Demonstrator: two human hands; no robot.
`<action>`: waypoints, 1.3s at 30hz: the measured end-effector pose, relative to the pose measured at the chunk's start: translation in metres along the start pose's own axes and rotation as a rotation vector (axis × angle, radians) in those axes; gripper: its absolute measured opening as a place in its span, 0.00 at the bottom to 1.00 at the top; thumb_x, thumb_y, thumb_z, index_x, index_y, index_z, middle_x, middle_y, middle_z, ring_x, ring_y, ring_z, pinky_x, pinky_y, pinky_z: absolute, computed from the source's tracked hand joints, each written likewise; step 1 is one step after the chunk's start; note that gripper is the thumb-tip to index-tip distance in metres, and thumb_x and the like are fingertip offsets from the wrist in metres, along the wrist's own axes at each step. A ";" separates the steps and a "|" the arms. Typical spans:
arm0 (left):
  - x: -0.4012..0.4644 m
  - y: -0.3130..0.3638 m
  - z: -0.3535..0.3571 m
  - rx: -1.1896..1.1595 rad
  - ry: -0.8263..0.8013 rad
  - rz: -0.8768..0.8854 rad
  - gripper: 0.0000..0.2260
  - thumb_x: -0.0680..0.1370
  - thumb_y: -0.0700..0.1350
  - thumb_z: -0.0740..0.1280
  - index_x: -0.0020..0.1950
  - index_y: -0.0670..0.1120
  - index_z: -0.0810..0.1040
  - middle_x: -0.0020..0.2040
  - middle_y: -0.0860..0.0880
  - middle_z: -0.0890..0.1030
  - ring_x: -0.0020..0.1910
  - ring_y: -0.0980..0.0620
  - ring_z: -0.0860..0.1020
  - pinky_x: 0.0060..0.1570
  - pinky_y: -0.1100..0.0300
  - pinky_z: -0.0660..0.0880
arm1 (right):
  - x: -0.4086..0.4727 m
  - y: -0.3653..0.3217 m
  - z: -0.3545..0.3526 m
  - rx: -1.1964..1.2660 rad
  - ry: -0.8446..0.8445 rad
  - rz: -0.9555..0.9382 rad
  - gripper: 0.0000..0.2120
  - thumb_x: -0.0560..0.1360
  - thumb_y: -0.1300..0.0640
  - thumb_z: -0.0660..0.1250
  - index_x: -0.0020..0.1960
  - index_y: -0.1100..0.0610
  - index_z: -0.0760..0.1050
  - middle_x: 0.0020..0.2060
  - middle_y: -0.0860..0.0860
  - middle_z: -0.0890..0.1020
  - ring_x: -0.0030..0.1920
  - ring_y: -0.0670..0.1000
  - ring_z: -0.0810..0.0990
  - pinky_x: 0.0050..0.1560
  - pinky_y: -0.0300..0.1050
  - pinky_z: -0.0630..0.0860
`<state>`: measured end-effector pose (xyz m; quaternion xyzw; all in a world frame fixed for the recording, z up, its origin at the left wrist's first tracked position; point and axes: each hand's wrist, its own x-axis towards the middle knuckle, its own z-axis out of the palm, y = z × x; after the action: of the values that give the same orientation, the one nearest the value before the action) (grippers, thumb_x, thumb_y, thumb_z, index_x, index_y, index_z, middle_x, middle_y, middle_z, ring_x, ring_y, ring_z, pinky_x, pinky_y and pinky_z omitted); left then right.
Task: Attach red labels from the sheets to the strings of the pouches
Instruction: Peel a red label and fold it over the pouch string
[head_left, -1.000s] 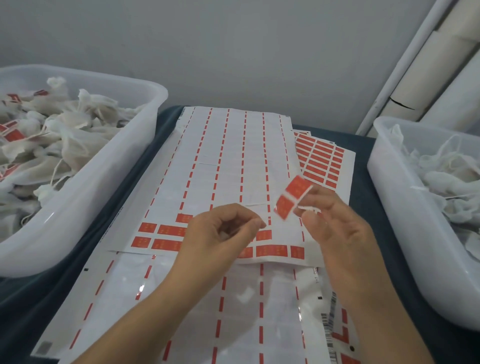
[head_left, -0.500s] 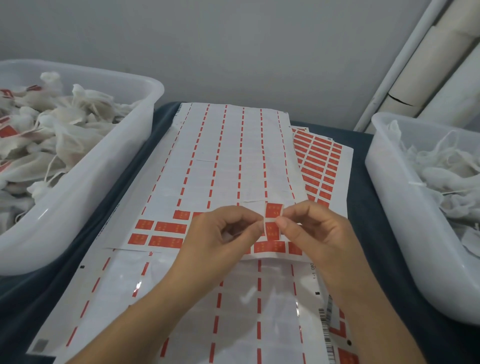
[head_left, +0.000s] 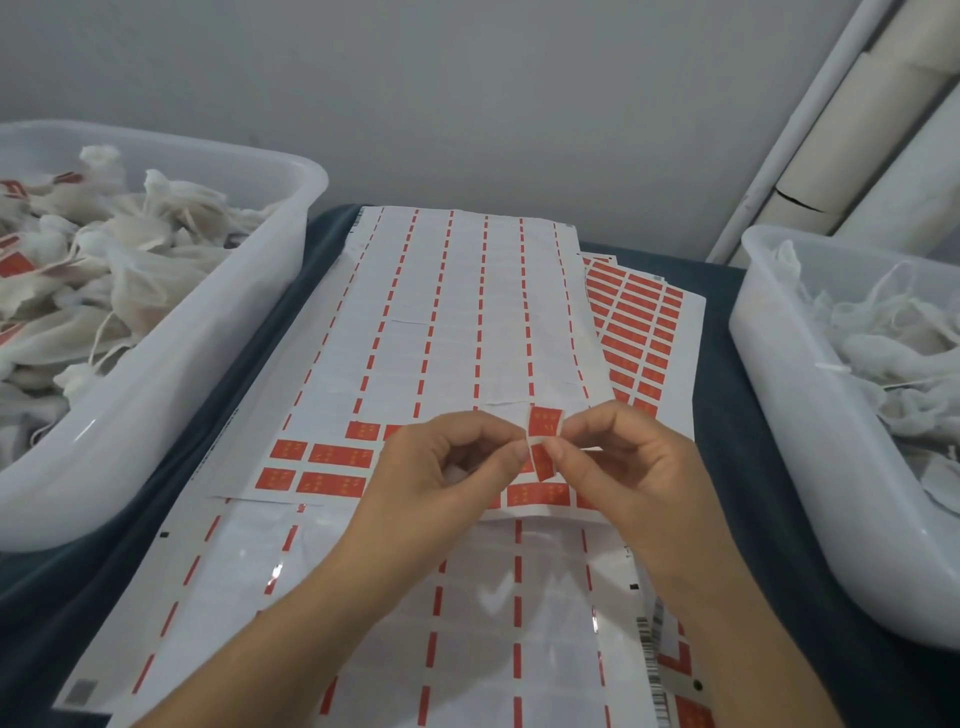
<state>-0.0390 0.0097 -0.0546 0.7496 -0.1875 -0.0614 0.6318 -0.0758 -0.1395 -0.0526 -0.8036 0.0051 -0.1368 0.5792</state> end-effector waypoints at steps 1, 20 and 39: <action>0.000 0.000 0.000 -0.022 0.009 -0.012 0.09 0.73 0.45 0.68 0.35 0.58 0.79 0.32 0.63 0.79 0.37 0.67 0.77 0.33 0.76 0.70 | 0.000 0.000 0.000 0.000 0.002 -0.005 0.07 0.64 0.47 0.67 0.41 0.47 0.76 0.41 0.38 0.82 0.45 0.40 0.81 0.42 0.26 0.74; 0.004 0.005 -0.006 -0.382 -0.024 -0.208 0.11 0.60 0.57 0.69 0.33 0.50 0.82 0.28 0.50 0.77 0.26 0.59 0.72 0.30 0.73 0.70 | 0.000 -0.007 -0.004 0.140 -0.047 0.135 0.10 0.63 0.47 0.68 0.43 0.46 0.79 0.39 0.36 0.83 0.43 0.39 0.82 0.35 0.24 0.73; 0.002 0.002 -0.003 -0.168 -0.046 -0.116 0.13 0.57 0.62 0.66 0.34 0.56 0.82 0.29 0.56 0.78 0.30 0.61 0.75 0.33 0.72 0.73 | -0.001 -0.005 0.000 0.133 0.003 0.043 0.15 0.62 0.49 0.69 0.47 0.49 0.73 0.40 0.37 0.82 0.46 0.38 0.81 0.37 0.26 0.74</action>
<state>-0.0363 0.0119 -0.0520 0.7022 -0.1524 -0.1304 0.6832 -0.0771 -0.1379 -0.0478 -0.7628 0.0140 -0.1256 0.6342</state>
